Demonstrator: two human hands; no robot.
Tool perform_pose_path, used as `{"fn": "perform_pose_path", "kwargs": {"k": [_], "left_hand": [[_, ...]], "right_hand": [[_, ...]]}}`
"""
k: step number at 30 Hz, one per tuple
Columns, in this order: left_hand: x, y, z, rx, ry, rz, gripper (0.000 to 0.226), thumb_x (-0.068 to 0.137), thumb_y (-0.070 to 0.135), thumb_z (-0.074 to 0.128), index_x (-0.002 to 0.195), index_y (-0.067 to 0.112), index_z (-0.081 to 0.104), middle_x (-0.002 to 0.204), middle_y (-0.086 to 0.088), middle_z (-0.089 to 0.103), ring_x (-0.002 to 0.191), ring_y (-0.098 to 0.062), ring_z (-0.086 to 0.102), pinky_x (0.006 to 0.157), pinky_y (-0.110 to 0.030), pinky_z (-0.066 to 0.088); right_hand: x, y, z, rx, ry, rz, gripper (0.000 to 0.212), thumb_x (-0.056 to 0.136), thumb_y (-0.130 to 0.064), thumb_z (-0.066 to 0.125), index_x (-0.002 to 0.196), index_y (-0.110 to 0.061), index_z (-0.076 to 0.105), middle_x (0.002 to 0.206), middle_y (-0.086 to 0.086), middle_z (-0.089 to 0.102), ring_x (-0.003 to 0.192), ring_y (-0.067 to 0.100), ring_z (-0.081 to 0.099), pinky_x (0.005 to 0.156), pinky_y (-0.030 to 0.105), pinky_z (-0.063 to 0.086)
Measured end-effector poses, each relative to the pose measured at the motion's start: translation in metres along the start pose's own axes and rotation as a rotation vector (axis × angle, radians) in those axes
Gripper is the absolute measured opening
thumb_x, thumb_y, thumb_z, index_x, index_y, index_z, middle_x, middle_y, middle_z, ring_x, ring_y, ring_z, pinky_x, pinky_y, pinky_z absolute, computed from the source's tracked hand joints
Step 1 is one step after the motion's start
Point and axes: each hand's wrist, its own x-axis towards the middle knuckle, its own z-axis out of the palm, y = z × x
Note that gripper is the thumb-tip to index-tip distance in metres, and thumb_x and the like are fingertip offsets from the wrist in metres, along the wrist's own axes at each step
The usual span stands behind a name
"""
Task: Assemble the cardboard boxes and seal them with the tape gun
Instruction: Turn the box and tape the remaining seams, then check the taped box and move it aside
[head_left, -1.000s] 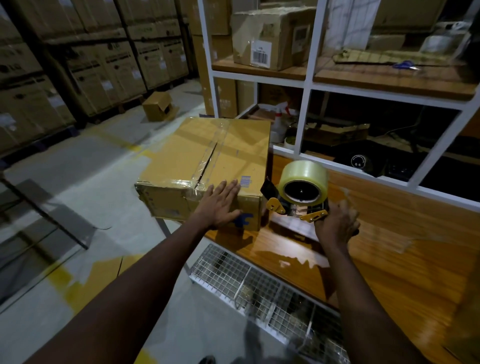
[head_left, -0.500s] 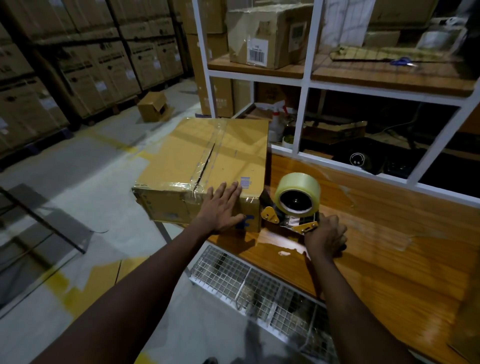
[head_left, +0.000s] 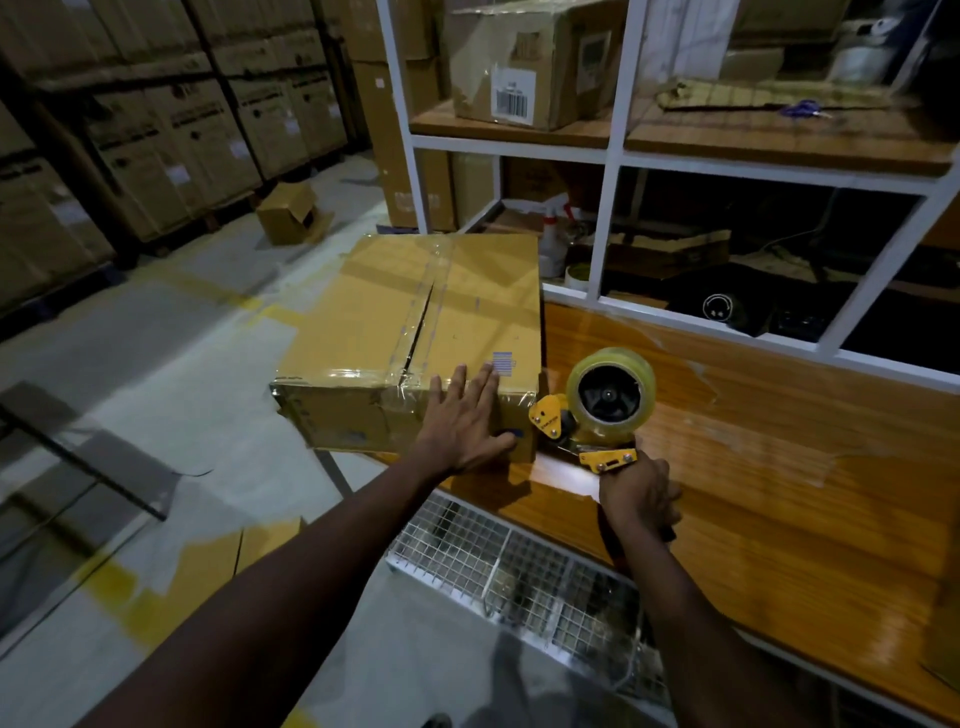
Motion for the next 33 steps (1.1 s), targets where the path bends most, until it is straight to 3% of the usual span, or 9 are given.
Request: {"fn": "perform_pose_path", "kwargs": {"k": [6,11,16,20,26,33], "left_hand": [[-0.002,-0.005,0.002,-0.016,0.018,0.016,0.110,0.067,0.079,-0.005,0.157,0.016,-0.009,0.164,-0.006,-0.013,0.151,-0.033,-0.010,0.120,-0.057,-0.003],[0.000,-0.001,0.003,-0.028,0.029,-0.019,0.107,0.070,0.079,-0.001,0.157,0.016,-0.006,0.165,-0.006,-0.010,0.151,-0.033,-0.008,0.119,-0.058,-0.003],[0.001,0.001,0.004,-0.029,0.025,-0.043,0.110,0.067,0.078,-0.008,0.157,0.016,-0.006,0.165,-0.006,-0.010,0.151,-0.033,-0.008,0.118,-0.059,-0.003],[0.000,0.000,0.006,-0.020,0.033,-0.045,0.110,0.066,0.078,-0.010,0.157,0.017,-0.007,0.165,-0.005,-0.011,0.151,-0.032,-0.009,0.119,-0.059,-0.003],[0.003,-0.002,0.010,-0.015,0.071,-0.043,0.112,0.065,0.077,-0.009,0.159,0.018,0.001,0.166,-0.002,-0.006,0.152,-0.032,-0.003,0.118,-0.058,0.000],[0.002,-0.001,0.010,0.002,0.097,-0.037,0.109,0.067,0.076,-0.008,0.159,0.017,0.002,0.166,-0.003,-0.006,0.152,-0.031,-0.002,0.118,-0.057,0.001]], "right_hand": [[0.002,0.012,-0.005,-0.021,0.031,0.053,0.014,0.095,-0.037,0.056,0.095,-0.023,0.059,0.132,0.008,0.044,0.121,0.043,0.037,0.096,0.055,0.033],[0.009,0.039,-0.022,-0.164,0.149,-0.013,0.012,0.092,-0.037,0.061,0.096,-0.027,0.065,0.118,0.010,0.049,0.109,0.041,0.043,0.093,0.054,0.036],[0.026,0.033,-0.045,-0.142,0.211,-0.045,0.014,0.085,-0.023,0.067,0.096,-0.025,0.059,0.123,0.011,0.049,0.116,0.040,0.038,0.096,0.053,0.035],[0.042,0.032,-0.064,-0.201,0.247,-0.046,0.023,0.077,-0.033,0.077,0.097,-0.028,0.066,0.130,0.007,0.043,0.121,0.037,0.033,0.101,0.055,0.032],[0.066,0.051,-0.072,-0.251,0.092,0.025,0.047,0.067,-0.059,0.080,0.108,-0.039,0.068,0.158,0.004,0.025,0.146,0.042,0.006,0.109,0.072,0.012],[0.074,0.079,-0.061,-0.355,-0.005,0.163,0.053,0.071,-0.064,0.074,0.113,-0.031,0.069,0.154,0.007,0.030,0.144,0.044,0.008,0.108,0.070,0.016]]}}
